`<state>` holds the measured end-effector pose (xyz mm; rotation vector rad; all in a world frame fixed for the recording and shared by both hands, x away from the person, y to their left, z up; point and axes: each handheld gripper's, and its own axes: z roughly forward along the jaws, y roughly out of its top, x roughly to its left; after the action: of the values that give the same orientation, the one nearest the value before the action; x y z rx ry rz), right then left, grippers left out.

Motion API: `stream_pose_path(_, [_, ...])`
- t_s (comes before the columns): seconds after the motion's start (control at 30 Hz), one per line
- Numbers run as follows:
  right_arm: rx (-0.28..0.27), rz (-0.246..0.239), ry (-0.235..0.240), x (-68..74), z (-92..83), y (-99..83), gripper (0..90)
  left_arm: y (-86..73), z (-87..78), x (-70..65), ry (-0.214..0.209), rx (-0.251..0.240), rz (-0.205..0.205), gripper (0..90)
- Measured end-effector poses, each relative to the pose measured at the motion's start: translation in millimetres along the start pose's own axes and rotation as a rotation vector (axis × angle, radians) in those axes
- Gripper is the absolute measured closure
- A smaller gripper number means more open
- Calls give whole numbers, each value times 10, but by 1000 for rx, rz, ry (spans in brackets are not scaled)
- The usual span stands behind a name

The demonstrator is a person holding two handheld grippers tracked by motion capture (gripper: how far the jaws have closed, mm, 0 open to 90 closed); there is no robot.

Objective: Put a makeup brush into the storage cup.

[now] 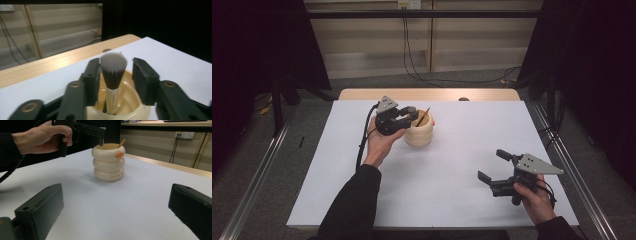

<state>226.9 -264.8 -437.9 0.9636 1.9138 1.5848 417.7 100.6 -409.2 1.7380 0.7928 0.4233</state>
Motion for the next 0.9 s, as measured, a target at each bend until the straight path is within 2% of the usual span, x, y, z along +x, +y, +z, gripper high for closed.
stream_pose_path(0.07, [4,2,-4,1,4,-2,0,1,5,-4,4,-5,-2,469])
stream_pose_path(0.1, [3,0,1,-6,5,-3,0,6,8,-17,26,-5,2,426])
stream_pose_path(0.17, [1,5,-2,-9,5,-4,0,12,11,-14,29,-9,11,380])
stream_pose_path(0.23, [4,4,-7,-12,4,-5,0,10,18,-16,29,-11,-15,326])
stream_pose_path(0.3, [6,1,0,-21,1,-9,0,4,18,-3,30,-6,-22,291])
stream_pose_path(0.37, [9,5,1,-28,-3,-9,0,-2,18,7,32,7,-37,213])
stream_pose_path(0.43, [7,8,-4,-29,-1,-12,0,0,15,0,36,12,-14,187])
stream_pose_path(0.53, [5,4,-5,-42,6,-14,0,14,10,-21,20,-4,-14,134])
stream_pose_path(0.67, [7,10,-6,-43,17,-14,0,34,-15,-34,33,-6,-9,52])
stream_pose_path(0.73, [1,15,-9,-47,20,-13,0,40,-40,-29,20,-10,-6,13])
stream_pose_path(0.83, [3,13,-13,-52,25,-14,0,57,-93,-64,26,-3,-6,24])
stream_pose_path(0.9, [3,7,-15,-59,25,-12,0,48,-145,-69,0,-7,6,24])
